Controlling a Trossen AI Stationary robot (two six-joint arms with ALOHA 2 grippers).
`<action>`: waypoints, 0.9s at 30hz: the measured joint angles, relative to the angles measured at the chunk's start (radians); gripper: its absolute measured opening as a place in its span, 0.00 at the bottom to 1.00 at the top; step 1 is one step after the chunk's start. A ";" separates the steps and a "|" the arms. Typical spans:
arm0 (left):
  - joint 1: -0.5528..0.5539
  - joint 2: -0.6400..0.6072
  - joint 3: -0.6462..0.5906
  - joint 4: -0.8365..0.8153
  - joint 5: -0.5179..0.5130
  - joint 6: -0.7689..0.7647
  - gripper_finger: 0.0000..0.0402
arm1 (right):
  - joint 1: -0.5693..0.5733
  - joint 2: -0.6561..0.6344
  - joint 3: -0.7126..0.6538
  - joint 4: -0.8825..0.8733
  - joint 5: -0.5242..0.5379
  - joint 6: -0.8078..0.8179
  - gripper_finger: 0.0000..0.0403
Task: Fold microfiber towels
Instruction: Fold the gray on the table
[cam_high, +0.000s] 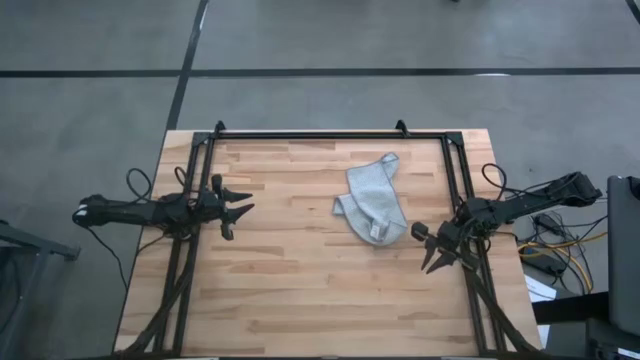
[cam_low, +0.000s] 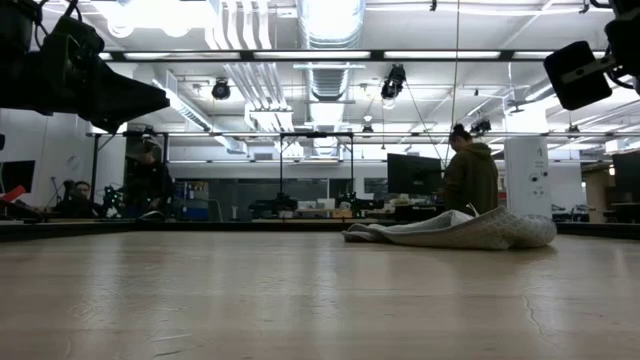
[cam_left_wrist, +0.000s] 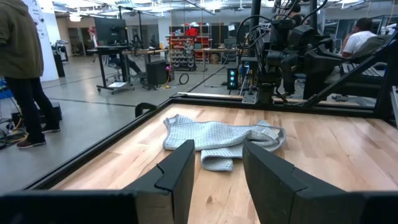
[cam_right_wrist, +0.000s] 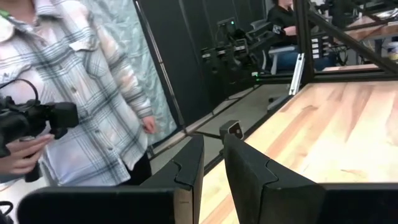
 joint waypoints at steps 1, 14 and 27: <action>0.000 0.000 0.000 0.000 0.000 0.000 0.35 | 0.000 0.000 0.000 0.000 0.000 0.004 0.15; 0.000 0.000 0.000 0.000 0.000 0.000 0.35 | 0.000 0.000 0.000 0.018 0.078 0.008 0.15; 0.000 0.000 0.000 0.000 0.000 0.000 0.35 | 0.000 0.000 0.059 0.006 0.077 0.034 0.14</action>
